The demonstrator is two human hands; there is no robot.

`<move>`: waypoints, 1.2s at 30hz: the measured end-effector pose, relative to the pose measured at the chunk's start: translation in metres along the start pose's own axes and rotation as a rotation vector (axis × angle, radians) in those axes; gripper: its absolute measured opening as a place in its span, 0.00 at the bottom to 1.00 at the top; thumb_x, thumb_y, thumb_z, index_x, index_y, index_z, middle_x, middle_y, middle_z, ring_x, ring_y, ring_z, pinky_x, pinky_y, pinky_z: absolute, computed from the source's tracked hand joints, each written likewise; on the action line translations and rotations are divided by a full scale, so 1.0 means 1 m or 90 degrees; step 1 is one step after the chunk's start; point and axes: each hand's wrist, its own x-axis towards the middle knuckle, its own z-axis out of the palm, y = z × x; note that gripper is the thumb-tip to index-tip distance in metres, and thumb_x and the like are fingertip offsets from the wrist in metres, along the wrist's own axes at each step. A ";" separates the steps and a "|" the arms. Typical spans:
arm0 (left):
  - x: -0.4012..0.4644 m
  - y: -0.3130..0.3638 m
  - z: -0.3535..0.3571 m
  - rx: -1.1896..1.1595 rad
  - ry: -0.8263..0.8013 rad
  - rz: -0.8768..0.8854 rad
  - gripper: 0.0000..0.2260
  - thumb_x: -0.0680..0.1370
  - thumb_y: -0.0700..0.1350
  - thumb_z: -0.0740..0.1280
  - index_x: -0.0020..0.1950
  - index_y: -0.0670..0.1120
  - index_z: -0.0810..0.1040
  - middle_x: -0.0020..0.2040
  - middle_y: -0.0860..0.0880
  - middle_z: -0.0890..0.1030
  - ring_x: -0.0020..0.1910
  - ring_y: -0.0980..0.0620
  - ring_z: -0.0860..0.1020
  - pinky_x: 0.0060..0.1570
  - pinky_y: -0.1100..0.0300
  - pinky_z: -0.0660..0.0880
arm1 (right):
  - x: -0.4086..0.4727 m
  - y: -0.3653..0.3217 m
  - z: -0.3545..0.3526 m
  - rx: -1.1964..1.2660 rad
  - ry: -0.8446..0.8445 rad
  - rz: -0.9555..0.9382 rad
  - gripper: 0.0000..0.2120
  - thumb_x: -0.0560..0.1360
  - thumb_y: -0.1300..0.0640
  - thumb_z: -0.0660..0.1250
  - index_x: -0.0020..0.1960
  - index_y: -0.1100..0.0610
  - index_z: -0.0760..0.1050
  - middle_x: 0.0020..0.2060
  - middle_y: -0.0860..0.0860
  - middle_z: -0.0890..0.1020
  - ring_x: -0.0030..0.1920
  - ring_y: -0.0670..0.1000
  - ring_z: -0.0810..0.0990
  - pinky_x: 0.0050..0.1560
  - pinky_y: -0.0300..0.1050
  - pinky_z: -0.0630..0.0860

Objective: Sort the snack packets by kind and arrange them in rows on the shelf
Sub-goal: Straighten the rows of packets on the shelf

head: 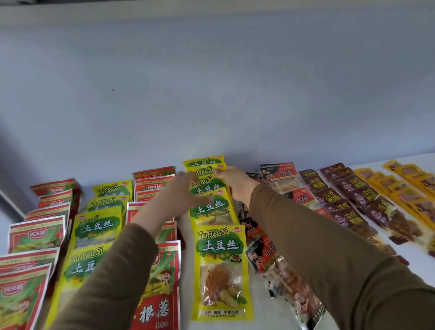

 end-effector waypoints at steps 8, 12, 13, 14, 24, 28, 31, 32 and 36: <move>0.066 -0.024 -0.010 -0.373 0.160 -0.127 0.28 0.73 0.40 0.78 0.66 0.46 0.66 0.56 0.42 0.79 0.54 0.40 0.81 0.51 0.47 0.80 | -0.002 0.003 0.000 0.050 -0.026 -0.018 0.30 0.79 0.51 0.70 0.77 0.58 0.65 0.76 0.55 0.67 0.76 0.58 0.64 0.76 0.57 0.60; 0.076 -0.026 0.004 -0.455 0.117 -0.135 0.20 0.74 0.39 0.77 0.61 0.43 0.72 0.54 0.40 0.84 0.50 0.38 0.85 0.55 0.39 0.81 | 0.004 0.007 -0.002 0.082 -0.048 -0.027 0.24 0.78 0.52 0.71 0.71 0.58 0.73 0.68 0.57 0.77 0.67 0.60 0.76 0.68 0.62 0.72; 0.077 -0.027 0.007 -0.469 0.125 -0.139 0.17 0.75 0.40 0.76 0.60 0.42 0.75 0.52 0.40 0.85 0.50 0.37 0.85 0.54 0.38 0.81 | 0.001 0.006 -0.002 0.080 -0.055 -0.034 0.21 0.79 0.52 0.70 0.69 0.58 0.74 0.66 0.57 0.79 0.66 0.60 0.77 0.67 0.62 0.73; 0.079 -0.028 0.009 -0.475 0.135 -0.141 0.13 0.77 0.41 0.75 0.58 0.42 0.78 0.50 0.40 0.86 0.49 0.36 0.85 0.54 0.38 0.81 | 0.002 0.007 -0.002 0.066 -0.052 -0.037 0.20 0.78 0.51 0.70 0.68 0.57 0.75 0.65 0.57 0.79 0.66 0.60 0.77 0.68 0.62 0.73; 0.083 -0.029 0.011 -0.441 0.168 -0.156 0.12 0.80 0.50 0.71 0.53 0.41 0.84 0.43 0.44 0.87 0.35 0.49 0.83 0.45 0.54 0.82 | 0.003 0.010 -0.009 0.065 -0.037 -0.080 0.10 0.80 0.51 0.66 0.57 0.55 0.79 0.55 0.56 0.84 0.57 0.58 0.82 0.63 0.59 0.77; 0.083 -0.032 0.008 -0.390 0.183 -0.140 0.11 0.78 0.53 0.73 0.48 0.45 0.85 0.40 0.45 0.86 0.38 0.45 0.84 0.47 0.50 0.83 | 0.024 0.019 -0.006 0.063 -0.012 -0.084 0.12 0.71 0.48 0.69 0.51 0.53 0.82 0.54 0.55 0.85 0.62 0.62 0.78 0.69 0.66 0.69; 0.082 -0.035 0.005 -0.371 0.195 -0.108 0.04 0.78 0.48 0.74 0.46 0.49 0.83 0.45 0.45 0.87 0.44 0.43 0.86 0.51 0.43 0.83 | 0.037 0.024 -0.004 0.054 -0.020 -0.071 0.17 0.69 0.46 0.69 0.56 0.52 0.82 0.56 0.54 0.84 0.64 0.61 0.78 0.70 0.65 0.68; 0.082 -0.036 0.005 -0.361 0.196 -0.105 0.04 0.78 0.48 0.74 0.46 0.49 0.82 0.45 0.45 0.86 0.44 0.43 0.86 0.51 0.44 0.84 | 0.046 0.029 -0.006 0.046 -0.031 -0.067 0.23 0.68 0.42 0.70 0.59 0.51 0.80 0.60 0.54 0.83 0.66 0.61 0.76 0.71 0.65 0.67; 0.081 -0.041 0.005 -0.324 0.204 -0.104 0.06 0.79 0.49 0.73 0.46 0.47 0.83 0.42 0.47 0.86 0.41 0.47 0.85 0.50 0.48 0.83 | 0.023 0.024 -0.008 -0.027 -0.097 -0.059 0.40 0.63 0.35 0.78 0.67 0.54 0.75 0.65 0.54 0.80 0.66 0.58 0.77 0.70 0.62 0.70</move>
